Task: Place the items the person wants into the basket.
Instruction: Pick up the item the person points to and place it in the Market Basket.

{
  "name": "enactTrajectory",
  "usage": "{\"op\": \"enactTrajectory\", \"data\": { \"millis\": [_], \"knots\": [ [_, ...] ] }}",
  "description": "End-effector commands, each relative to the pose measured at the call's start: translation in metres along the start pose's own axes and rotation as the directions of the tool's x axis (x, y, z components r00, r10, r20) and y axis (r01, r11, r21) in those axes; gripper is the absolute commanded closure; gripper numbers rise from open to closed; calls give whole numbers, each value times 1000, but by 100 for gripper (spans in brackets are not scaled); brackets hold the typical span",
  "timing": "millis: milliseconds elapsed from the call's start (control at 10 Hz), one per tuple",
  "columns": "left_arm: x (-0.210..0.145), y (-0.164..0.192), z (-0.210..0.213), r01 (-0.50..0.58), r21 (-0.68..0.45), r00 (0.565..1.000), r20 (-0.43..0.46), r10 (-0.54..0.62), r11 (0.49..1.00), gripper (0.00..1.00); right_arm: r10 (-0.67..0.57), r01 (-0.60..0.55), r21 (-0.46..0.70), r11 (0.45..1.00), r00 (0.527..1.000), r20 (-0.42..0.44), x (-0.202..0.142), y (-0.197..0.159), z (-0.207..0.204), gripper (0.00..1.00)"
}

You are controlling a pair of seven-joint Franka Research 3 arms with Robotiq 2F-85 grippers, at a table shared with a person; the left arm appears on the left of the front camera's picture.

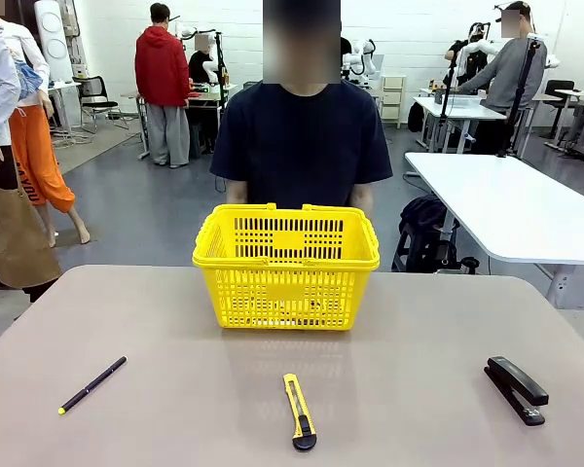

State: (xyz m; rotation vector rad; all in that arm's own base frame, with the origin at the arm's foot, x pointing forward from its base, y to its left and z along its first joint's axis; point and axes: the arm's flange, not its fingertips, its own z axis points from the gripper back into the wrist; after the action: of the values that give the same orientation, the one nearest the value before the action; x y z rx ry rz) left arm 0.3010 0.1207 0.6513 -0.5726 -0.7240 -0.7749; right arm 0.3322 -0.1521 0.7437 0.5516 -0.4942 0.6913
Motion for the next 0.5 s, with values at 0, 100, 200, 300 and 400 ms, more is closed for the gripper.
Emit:
{"op": "enactTrajectory", "data": {
  "millis": [0, 100, 200, 300, 400],
  "knots": [
    [0, -1, 0, 5, -11, 1000, 4, -5, 1000, 4, 14, -21, 78, 997, 996, 88, -5, -37, 18, 0],
    [0, -1, 0, 5, -11, 1000, 4, -5, 1000, 4, 45, -51, 54, 997, 993, 108, -21, -40, 17, 0],
    [0, -1, 0, 5, -11, 1000, 4, -5, 1000, 4, 102, -104, 10, 995, 989, 112, -35, -40, 10, 0],
    [0, -1, 0, 5, -11, 1000, 4, -5, 1000, 4, 163, -161, -27, 987, 978, 128, -50, -40, 2, 0],
    [0, -1, 0, 5, -11, 1000, 4, -5, 1000, 4, 223, -216, -55, 975, 962, 161, -68, -41, -7, 0]
  ]
}}
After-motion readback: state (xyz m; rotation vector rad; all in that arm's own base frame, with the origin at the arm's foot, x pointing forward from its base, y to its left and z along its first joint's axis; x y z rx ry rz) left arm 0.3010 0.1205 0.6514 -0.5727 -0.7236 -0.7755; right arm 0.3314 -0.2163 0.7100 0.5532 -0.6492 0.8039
